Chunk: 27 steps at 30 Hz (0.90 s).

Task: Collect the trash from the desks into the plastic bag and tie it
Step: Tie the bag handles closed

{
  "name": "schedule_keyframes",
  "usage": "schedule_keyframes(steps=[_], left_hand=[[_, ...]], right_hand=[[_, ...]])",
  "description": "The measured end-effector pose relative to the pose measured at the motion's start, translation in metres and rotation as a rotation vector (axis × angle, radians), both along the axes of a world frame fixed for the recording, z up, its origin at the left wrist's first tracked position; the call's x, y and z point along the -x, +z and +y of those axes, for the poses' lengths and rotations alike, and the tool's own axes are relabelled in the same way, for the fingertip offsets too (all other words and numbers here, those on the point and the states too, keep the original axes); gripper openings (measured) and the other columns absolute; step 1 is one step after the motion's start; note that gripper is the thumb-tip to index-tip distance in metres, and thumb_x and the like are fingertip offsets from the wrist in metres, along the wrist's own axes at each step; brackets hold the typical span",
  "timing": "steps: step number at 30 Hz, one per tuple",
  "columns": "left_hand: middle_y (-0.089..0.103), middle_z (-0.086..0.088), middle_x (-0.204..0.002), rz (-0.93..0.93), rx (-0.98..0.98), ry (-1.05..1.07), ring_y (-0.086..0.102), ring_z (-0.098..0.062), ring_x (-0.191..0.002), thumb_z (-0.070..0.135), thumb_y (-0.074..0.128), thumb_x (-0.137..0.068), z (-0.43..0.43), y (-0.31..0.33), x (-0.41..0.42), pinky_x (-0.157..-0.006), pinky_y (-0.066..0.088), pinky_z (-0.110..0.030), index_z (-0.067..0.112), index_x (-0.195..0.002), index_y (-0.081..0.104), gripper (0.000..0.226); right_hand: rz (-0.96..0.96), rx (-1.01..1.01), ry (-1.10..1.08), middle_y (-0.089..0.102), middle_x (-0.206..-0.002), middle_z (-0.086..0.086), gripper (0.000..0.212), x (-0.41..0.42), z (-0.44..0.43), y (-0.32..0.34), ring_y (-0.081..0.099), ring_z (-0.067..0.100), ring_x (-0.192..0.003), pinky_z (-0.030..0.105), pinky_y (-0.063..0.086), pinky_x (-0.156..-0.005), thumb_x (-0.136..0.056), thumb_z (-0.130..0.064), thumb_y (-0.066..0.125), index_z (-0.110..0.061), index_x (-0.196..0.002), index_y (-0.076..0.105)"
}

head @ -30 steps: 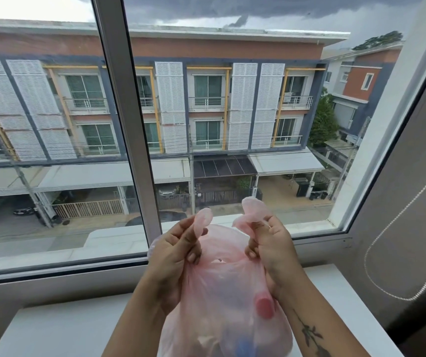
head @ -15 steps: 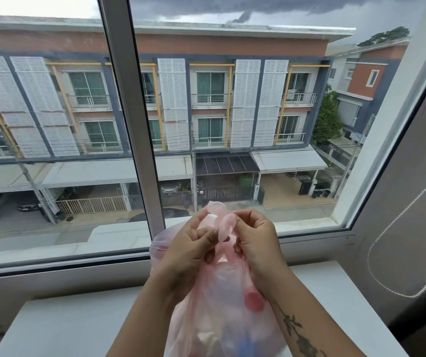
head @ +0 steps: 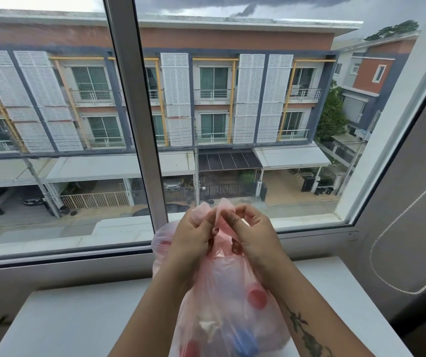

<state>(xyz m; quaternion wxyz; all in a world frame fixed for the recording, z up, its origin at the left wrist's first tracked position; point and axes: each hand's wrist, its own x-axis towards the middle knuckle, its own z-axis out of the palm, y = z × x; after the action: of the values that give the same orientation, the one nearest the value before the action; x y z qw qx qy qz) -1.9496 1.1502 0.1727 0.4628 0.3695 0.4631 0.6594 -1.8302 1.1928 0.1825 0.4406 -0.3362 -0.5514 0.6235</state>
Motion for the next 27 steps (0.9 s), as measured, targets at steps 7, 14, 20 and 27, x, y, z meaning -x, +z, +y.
schedule_keyframes(steps=[7,14,20,27], left_hand=[[0.044,0.004,-0.058,0.283,-0.091,0.264,0.04,-0.009,-0.049,0.045,0.049,-0.096,-0.001,-0.001,0.002,-0.043,0.037,-0.026,0.016,-0.079,0.041,0.034],[0.04,0.01,-0.055,0.778,-0.261,0.539,0.035,-0.007,-0.05,0.038,0.05,-0.096,-0.006,0.003,0.007,-0.048,0.03,-0.018,0.017,-0.072,0.037,0.035],[0.042,0.008,-0.05,0.73,-0.191,0.51,0.04,-0.005,-0.048,0.036,0.055,-0.096,-0.004,0.01,0.012,-0.048,0.031,-0.015,0.017,-0.069,0.038,0.037],[0.065,0.008,-0.067,0.63,-0.127,0.264,0.059,-0.008,-0.062,0.055,0.05,-0.092,-0.003,0.012,0.016,-0.062,0.046,-0.028,0.012,-0.078,0.043,0.046]], right_hand=[[-0.093,-0.113,-0.221,0.071,-0.08,0.008,0.021,0.006,-0.005,0.001,0.061,0.018,-0.06,0.028,0.043,-0.05,-0.093,-0.035,0.059,-0.02,-0.078,0.06],[-0.531,-0.389,-0.125,0.064,-0.067,0.0,0.011,0.001,0.012,0.008,0.05,0.003,-0.046,0.023,0.04,-0.044,-0.09,-0.027,0.061,-0.03,-0.084,0.053],[-0.638,-0.27,0.315,0.056,-0.06,-0.013,0.027,-0.013,0.017,0.025,0.048,0.005,-0.054,0.027,0.042,-0.057,-0.091,-0.033,0.055,-0.019,-0.069,0.061],[-0.615,-0.189,0.58,0.059,-0.067,-0.015,0.028,-0.019,0.013,0.023,0.051,-0.001,-0.063,0.017,0.04,-0.063,-0.088,-0.047,0.063,-0.024,-0.073,0.066]])
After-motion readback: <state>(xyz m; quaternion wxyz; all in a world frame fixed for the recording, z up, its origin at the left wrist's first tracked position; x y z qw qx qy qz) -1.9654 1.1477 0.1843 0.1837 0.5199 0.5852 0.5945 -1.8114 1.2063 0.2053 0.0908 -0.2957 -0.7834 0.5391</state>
